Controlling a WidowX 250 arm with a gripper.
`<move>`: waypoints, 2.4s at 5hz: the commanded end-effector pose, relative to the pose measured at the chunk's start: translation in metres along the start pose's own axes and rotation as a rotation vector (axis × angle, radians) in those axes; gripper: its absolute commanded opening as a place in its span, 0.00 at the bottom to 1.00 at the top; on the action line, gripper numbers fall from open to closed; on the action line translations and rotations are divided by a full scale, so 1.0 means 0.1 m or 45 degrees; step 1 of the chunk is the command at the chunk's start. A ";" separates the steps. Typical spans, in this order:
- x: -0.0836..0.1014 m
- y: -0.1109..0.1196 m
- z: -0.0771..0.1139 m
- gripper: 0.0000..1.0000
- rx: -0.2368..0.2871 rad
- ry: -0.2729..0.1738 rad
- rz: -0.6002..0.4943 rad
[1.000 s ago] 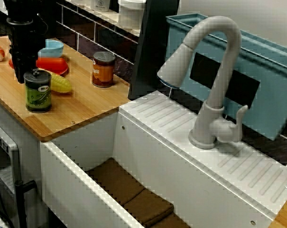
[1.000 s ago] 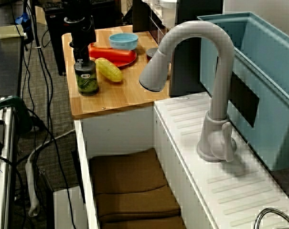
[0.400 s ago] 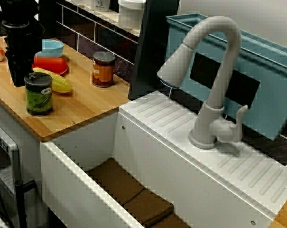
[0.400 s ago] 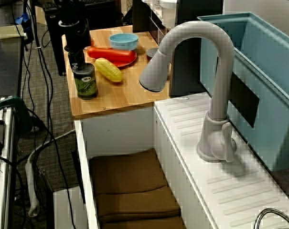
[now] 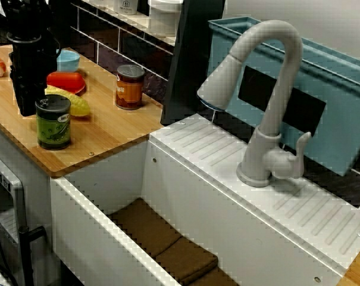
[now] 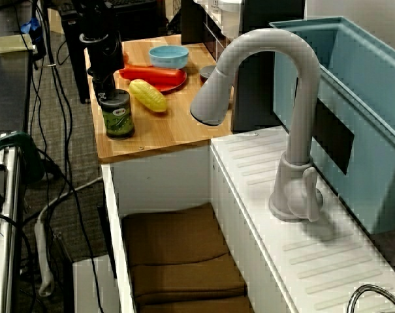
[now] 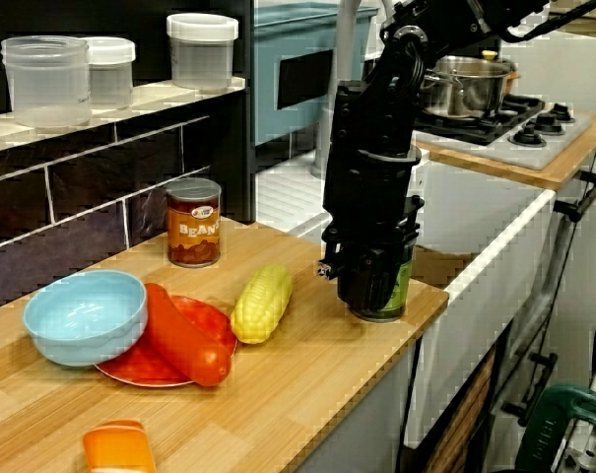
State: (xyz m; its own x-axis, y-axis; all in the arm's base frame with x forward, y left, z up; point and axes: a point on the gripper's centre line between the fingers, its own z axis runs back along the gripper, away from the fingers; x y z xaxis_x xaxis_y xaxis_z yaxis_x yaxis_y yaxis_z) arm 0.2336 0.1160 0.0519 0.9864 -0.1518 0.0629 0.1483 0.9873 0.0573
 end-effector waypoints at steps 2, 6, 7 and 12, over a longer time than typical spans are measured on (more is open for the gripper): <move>0.07 -0.07 0.07 0.00 0.049 -0.036 0.003; 0.15 0.02 0.13 1.00 0.041 -0.026 0.010; 0.20 0.06 0.14 1.00 0.048 -0.020 0.000; 0.39 0.51 0.33 1.00 0.052 -0.124 -0.164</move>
State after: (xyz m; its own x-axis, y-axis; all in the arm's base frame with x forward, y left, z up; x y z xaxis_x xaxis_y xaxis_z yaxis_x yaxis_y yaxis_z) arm 0.2711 0.1539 0.0795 0.9524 -0.2808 0.1187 0.2733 0.9589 0.0757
